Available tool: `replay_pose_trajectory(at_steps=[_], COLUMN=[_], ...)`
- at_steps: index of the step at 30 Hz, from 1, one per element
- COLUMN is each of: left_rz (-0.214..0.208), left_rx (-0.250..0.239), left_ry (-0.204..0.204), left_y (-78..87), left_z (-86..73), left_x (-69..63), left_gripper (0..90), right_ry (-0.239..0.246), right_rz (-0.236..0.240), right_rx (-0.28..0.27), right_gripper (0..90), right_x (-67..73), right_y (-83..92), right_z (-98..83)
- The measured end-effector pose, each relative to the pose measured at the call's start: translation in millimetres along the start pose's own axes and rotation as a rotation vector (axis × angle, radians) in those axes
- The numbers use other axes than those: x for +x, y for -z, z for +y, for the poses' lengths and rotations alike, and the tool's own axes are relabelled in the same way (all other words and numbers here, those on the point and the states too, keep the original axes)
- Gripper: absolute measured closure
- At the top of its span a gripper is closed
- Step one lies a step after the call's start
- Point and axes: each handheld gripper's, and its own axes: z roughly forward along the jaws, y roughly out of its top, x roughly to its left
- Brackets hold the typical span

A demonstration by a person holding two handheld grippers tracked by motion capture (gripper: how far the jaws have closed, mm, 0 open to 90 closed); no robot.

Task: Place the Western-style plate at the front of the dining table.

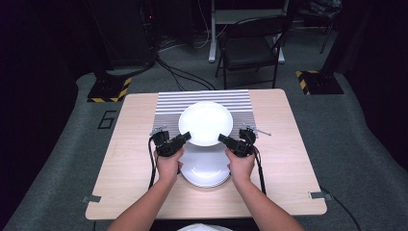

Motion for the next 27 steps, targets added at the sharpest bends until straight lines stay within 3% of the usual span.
replay_pose_trajectory(at_steps=[2,8,11,27], left_rz=[0.002,0.010,0.011,0.014], left_rx=[0.003,-0.003,0.002,-0.017], left_ry=[-0.018,0.002,-0.014,0.021], left_y=[-0.9,-6.2,-8.7,-22.8], left_z=[1.6,5.1,5.9,5.3], left_x=[1.4,1.3,3.7,10.0], left_gripper=[64.5,64.5,64.5,64.8], right_ry=[-0.006,-0.001,0.005,0.021], right_rz=[-0.001,-0.003,-0.009,-0.015], right_rx=[0.003,-0.003,-0.003,-0.008], right_gripper=[67.1,66.9,67.0,67.2], right_x=[0.5,-0.5,-0.8,-8.9], right_y=[-1.3,-5.4,-6.8,-20.4], right_z=[0.7,4.2,6.2,12.5])
